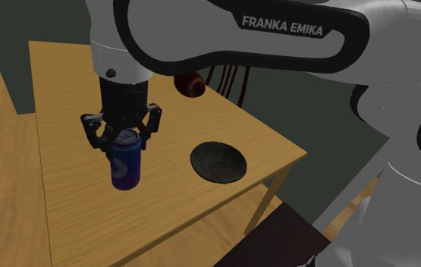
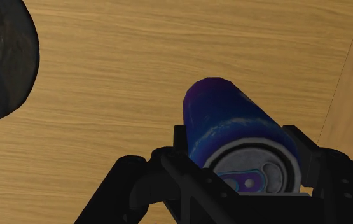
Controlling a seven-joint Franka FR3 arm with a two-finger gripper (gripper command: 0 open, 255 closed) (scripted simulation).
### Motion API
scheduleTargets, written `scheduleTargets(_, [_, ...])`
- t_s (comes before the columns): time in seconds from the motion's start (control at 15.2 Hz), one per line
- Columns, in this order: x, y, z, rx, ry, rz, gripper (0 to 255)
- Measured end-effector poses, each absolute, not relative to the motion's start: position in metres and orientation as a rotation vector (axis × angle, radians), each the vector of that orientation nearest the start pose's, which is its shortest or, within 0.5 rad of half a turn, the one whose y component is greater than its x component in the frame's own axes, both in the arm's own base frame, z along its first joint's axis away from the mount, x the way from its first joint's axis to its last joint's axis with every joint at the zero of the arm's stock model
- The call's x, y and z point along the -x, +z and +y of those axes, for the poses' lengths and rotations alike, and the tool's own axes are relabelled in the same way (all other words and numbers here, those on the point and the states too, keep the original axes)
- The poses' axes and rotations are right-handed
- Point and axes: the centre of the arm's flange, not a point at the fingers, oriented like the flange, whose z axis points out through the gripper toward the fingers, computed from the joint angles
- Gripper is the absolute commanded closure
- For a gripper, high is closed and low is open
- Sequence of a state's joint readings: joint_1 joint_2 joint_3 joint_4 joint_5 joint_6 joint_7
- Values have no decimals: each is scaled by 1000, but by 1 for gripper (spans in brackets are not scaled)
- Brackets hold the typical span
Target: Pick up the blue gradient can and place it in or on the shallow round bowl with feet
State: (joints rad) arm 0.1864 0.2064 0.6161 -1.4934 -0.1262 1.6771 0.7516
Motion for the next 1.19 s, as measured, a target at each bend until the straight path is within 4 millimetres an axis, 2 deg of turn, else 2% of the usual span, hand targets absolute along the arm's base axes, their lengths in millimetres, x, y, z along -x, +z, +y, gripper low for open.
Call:
scheduleTargets(0.86, [-459, 639, 410, 3135, -25, -82, 255])
scheduleTargets(0.92, [-458, 642, 405, 3135, -24, -82, 255])
scheduleTargets(1.19, [-448, 650, 357, 3136, -24, -80, 255])
